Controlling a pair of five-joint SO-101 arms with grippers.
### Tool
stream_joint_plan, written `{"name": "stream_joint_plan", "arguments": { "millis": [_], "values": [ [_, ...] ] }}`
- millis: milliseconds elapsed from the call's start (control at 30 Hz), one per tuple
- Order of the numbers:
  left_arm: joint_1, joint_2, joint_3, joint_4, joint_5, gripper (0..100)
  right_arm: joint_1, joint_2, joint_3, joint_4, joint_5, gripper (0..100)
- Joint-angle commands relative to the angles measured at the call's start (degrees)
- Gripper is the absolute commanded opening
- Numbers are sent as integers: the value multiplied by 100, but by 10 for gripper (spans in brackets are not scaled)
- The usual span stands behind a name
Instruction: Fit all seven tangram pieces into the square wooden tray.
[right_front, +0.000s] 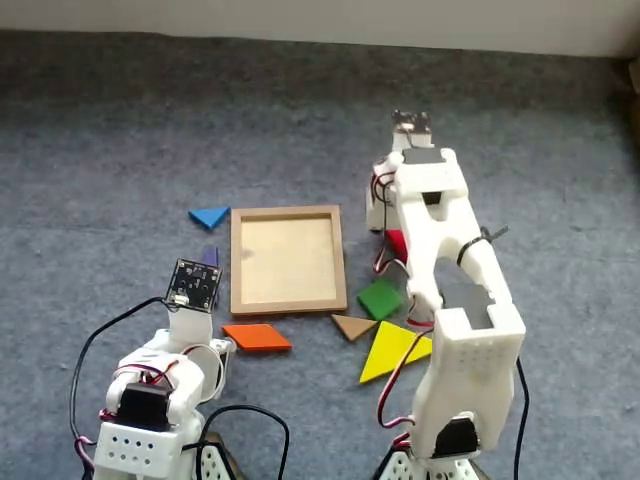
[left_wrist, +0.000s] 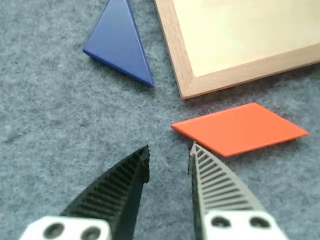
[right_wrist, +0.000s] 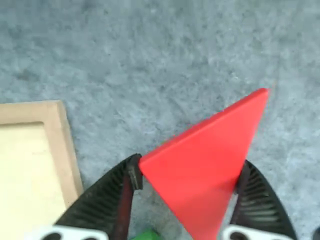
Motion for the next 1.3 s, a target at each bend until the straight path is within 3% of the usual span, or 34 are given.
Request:
{"name": "stream_joint_plan", "arguments": {
  "millis": [0,500,967,1267],
  "values": [
    [92,-207,110,18,35,146,-259,-778,-127,84,229,210],
    [92,-207,110,18,35,146,-2149,-1288,31,268,-62,210],
    [92,-207,110,18,35,146,-2431,-1297,1095,-620,-563,210],
    [92,-207,110,18,35,146,-2554,-1323,743,-374,167,209]
  ]
}}
